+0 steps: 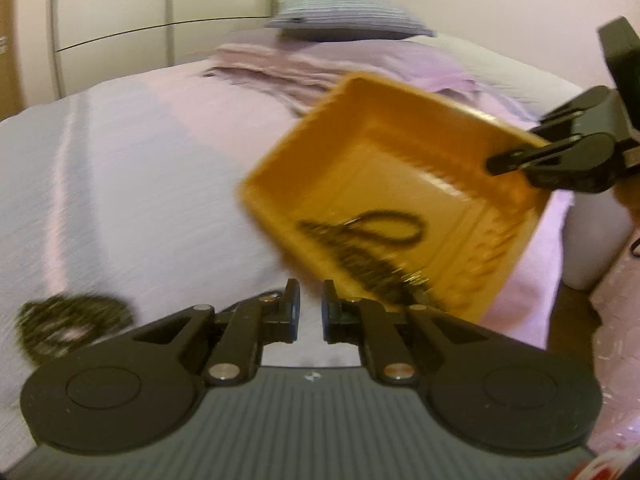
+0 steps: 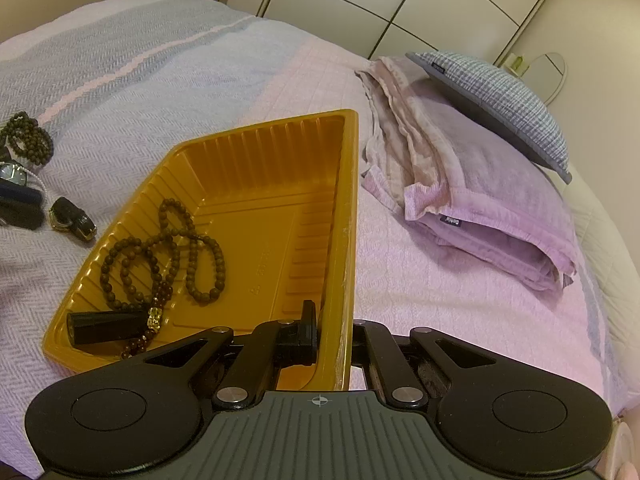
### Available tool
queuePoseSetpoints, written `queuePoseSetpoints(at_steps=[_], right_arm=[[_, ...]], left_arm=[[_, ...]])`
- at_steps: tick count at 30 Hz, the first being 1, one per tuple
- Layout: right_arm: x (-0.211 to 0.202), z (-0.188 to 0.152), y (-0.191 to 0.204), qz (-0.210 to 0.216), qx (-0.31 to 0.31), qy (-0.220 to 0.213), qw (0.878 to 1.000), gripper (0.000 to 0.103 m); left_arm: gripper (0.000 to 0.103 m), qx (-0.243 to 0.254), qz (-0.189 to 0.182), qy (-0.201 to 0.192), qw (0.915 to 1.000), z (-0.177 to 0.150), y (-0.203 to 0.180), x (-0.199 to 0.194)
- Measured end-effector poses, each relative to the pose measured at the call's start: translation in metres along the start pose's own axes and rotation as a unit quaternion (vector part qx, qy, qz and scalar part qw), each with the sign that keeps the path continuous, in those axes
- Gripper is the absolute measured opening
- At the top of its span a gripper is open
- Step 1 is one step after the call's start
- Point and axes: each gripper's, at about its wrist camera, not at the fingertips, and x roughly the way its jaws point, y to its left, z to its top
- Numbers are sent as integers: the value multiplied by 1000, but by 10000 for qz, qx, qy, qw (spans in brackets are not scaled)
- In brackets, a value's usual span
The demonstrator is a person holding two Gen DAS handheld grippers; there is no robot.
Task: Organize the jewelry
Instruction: 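Carry the brown bead strand over the tray and open the left tool, then grasp the white pearl necklace with the left tool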
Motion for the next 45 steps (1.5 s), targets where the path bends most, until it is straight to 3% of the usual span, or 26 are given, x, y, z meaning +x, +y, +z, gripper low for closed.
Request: queuePoseSetpoints(at_steps=[7,16,22,27,34,37,41,45], right_arm=[[0,0,0,-3,-6,2,10000,4],[-1,1,1,-32,-37,17,10000,4],[0,1,2,-49,-50,30,10000,4],[0,0,1,-54,-48,47,10000,4],[1,0,1,-64,-44,60,10000,4],[1,0,2,-57,-42,57,10000,4],[1,0,2,-55,-38,54,10000,4],[1,0,2,-57,-48,42,10000,4]], left_arm=[[15,-130,855,156,9961,-36,42,-29],[19,-162,1569,208,9873,-56,76,-50],[20,437,1960,501,9783,-62,86,-39],[20,1016,1946,680,9732,-67,89,-24],[22,1978,2012,1006,9541,-75,86,-4],[21,1983,1983,1043,9542,-74,88,-3],[2,1849,1993,1139,9556,-73,87,-6],[2,1208,1773,956,9720,-67,89,-24]])
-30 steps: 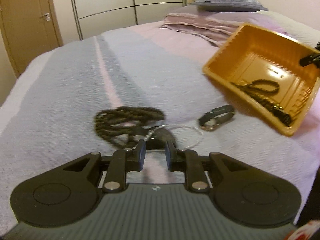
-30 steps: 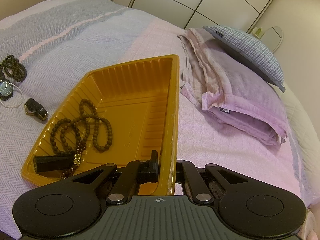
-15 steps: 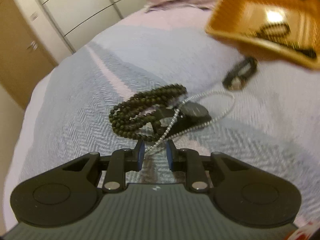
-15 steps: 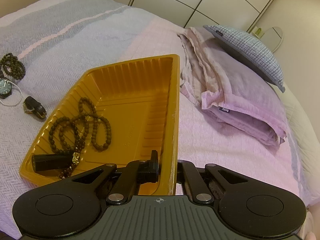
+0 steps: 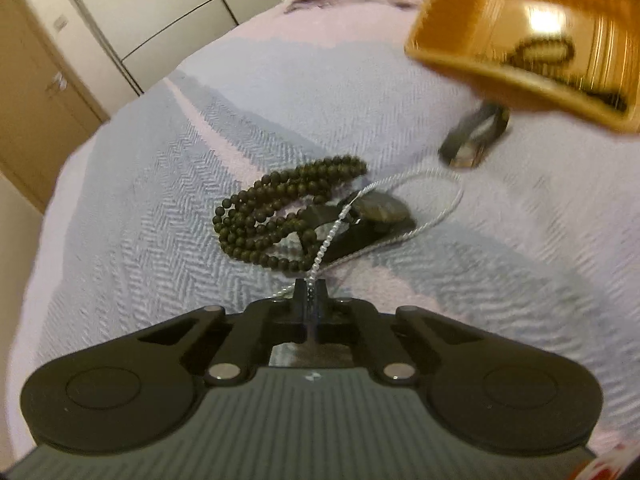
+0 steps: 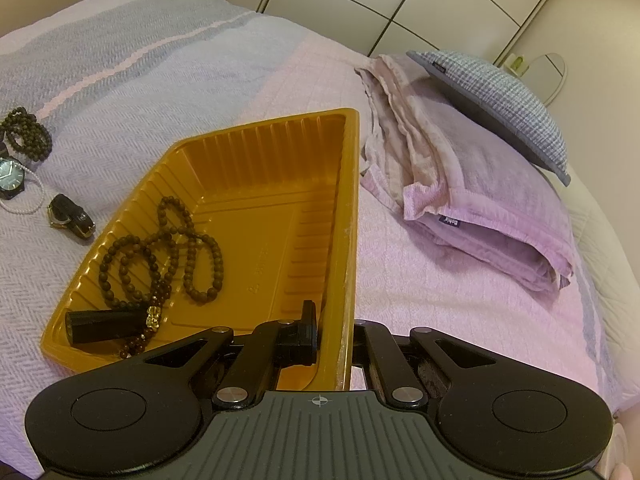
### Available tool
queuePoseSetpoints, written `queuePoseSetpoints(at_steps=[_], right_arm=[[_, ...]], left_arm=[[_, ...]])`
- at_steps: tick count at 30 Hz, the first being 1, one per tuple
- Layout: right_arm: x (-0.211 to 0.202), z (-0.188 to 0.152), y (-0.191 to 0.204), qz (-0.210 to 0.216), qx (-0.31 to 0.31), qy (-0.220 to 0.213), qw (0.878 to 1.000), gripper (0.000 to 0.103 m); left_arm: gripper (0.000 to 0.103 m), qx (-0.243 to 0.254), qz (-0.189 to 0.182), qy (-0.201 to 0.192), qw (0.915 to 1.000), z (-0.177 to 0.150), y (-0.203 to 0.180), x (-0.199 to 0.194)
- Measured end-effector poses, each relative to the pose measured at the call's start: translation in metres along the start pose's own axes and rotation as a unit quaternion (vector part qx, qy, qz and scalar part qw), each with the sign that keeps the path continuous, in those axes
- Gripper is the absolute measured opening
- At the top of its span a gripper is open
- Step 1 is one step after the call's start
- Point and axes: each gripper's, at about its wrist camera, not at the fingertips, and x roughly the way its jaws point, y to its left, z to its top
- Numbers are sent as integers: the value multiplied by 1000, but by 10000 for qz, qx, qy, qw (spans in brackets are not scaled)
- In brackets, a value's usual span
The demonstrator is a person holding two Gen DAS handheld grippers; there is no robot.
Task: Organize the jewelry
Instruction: 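Grasp the white pearl necklace with the left tool, then lift the pearl necklace high, lower it into the tray, open the left tool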
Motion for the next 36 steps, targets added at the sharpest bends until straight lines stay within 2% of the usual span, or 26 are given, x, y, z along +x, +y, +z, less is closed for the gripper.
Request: queuePoseSetpoints(at_steps=[10,15,23,36], right_arm=[[-4,0,1,2,-9,-25,10000,4],[-4,0,2,-2,1,-30,10000,4],[-4,0,1,8,5,-35,10000,4],[-4,0,0,20,19,-43,10000,4]], left_arm=[[2,-503,-37,-512,9974,13,6,-41],[1,-870,-223,-796,9928,25,15,-57],[1,-936,-357,-1203,9877,52,18,-78],[1,-1033,-799,-1975,9716,109,12,-115]])
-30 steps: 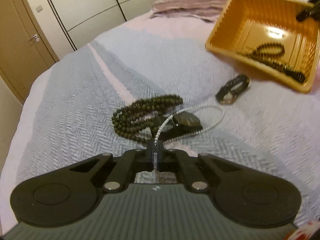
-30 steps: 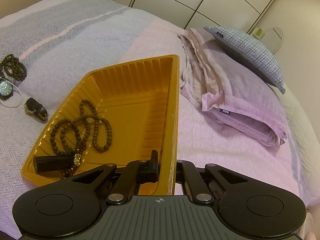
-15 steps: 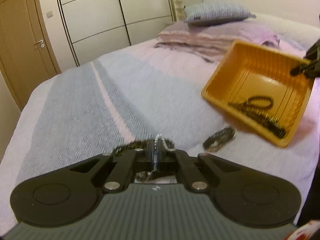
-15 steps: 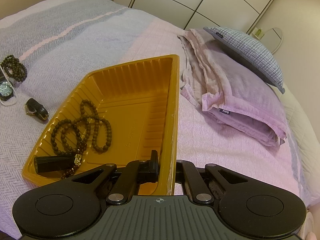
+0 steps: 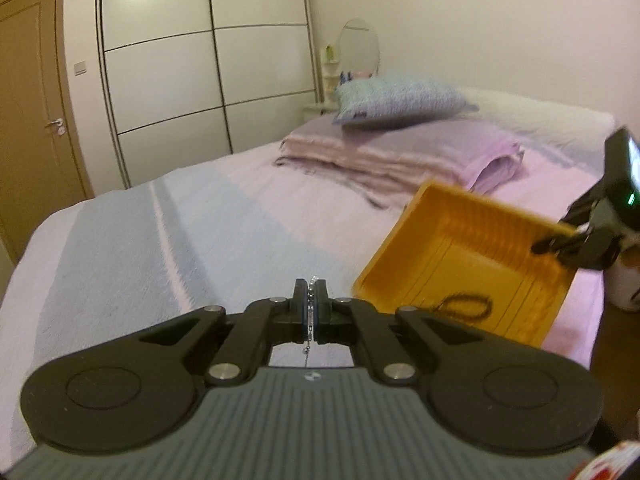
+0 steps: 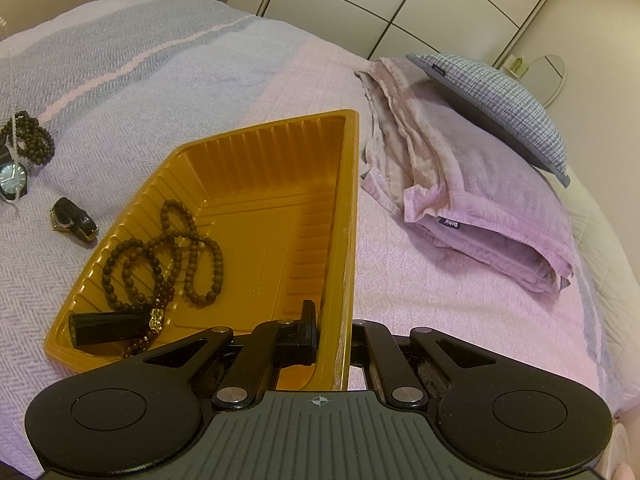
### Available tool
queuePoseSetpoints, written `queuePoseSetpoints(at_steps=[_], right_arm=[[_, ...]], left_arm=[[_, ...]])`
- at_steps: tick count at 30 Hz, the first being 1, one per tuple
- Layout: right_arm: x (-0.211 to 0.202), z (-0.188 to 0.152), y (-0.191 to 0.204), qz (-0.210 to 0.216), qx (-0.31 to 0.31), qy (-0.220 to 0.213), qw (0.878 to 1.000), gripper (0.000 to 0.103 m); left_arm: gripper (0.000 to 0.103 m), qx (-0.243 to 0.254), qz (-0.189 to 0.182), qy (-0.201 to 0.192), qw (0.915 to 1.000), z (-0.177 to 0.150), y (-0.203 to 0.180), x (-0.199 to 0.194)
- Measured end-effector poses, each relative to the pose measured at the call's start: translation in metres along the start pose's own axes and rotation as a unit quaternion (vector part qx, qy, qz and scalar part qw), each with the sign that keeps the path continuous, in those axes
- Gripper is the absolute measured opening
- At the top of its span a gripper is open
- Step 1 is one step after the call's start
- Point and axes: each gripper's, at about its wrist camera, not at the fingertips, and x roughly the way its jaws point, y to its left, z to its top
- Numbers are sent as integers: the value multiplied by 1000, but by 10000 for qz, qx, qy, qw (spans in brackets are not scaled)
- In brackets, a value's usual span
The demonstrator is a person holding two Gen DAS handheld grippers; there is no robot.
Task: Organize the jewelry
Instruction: 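Lift the pearl necklace high, lower it into the tray, open the left tool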
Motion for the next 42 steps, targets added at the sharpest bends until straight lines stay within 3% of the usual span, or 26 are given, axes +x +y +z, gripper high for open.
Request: queuePoseSetpoints(at_steps=[12,21,33,42], right_arm=[[1,0,0,15,31,25,10000,4],[1,-1,-2,53,188,64,9998,5],[3,-3,-4,75,264,83,9996,5],[3,-3,-5,74,249,98,9996,5]], left_arm=[[1,-142,-735,-528,9958,48,-44,14],[1,-129,-1251,-603,9902,69,-80,36],[1,-165,-1678,-449,9847,75,-110,66],[1,46,-1777,62,9841,50,-126,99]])
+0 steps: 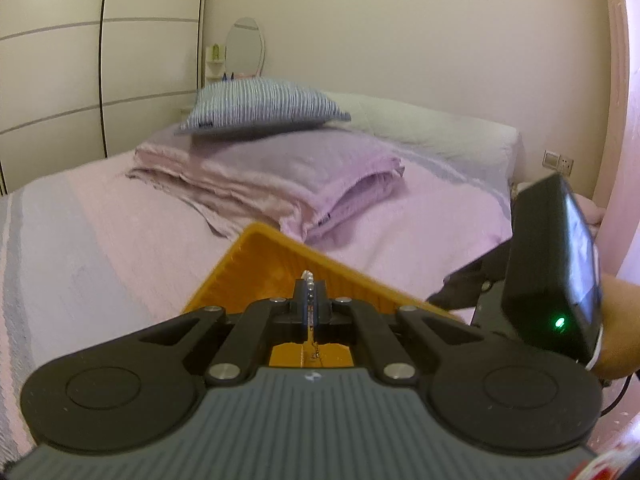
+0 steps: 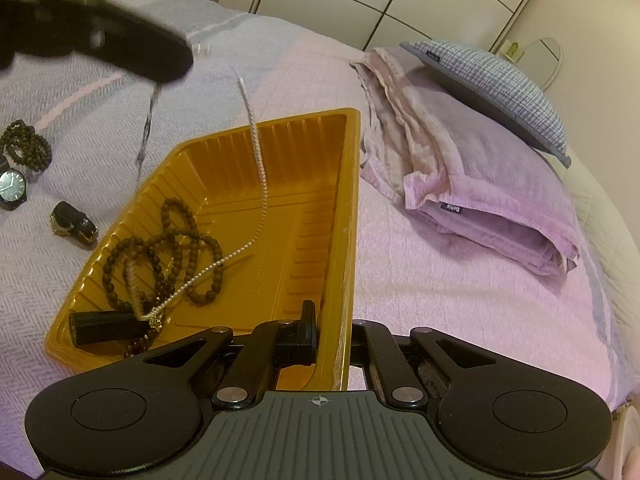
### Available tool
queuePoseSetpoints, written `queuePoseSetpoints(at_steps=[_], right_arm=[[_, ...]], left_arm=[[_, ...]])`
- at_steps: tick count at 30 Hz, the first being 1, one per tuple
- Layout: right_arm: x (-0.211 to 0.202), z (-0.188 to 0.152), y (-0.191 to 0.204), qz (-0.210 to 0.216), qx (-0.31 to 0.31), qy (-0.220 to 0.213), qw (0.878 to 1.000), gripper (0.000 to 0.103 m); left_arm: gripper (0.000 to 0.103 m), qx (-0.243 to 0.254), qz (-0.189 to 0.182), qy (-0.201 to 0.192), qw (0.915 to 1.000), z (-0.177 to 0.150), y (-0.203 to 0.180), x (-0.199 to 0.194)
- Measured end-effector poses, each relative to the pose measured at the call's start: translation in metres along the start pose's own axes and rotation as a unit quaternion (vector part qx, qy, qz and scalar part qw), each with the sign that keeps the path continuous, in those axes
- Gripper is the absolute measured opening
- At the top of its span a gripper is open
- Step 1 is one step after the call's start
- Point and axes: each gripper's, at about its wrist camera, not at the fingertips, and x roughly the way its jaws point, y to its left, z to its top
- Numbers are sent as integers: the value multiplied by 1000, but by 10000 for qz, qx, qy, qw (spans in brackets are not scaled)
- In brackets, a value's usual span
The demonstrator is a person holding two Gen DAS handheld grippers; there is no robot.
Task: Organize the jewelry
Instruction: 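Lift the pearl necklace high, lower it into the tray, open the left tool, then grasp the black-strap watch by its strap with the left tool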
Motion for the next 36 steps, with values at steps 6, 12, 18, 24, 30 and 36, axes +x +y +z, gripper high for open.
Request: queuePoseSetpoints(at_steps=[6,12,18,24,30,36], right_arm=[[1,0,0,5,8,11,10000,4],[1,0,-1,5,-4,26,10000,4],[2,0,0,-11,-22,36,10000,4],[2,0,0,-12,-23,39,10000,4],[1,0,0,-11,-7,30,10000,4],[0,0,0,-21,-17,30,10000,4]], left_arm=[[1,-51,31,445,9990,-18,10,24],[1,-208,-48,666,9976,-30,20,37],[2,-361,-127,741,9965,-27,31,45],[13,-466,43,596,9971,-24,44,34],[22,-680,497,485,9953,-34,73,6],[26,-813,996,598,9899,-71,100,-25]])
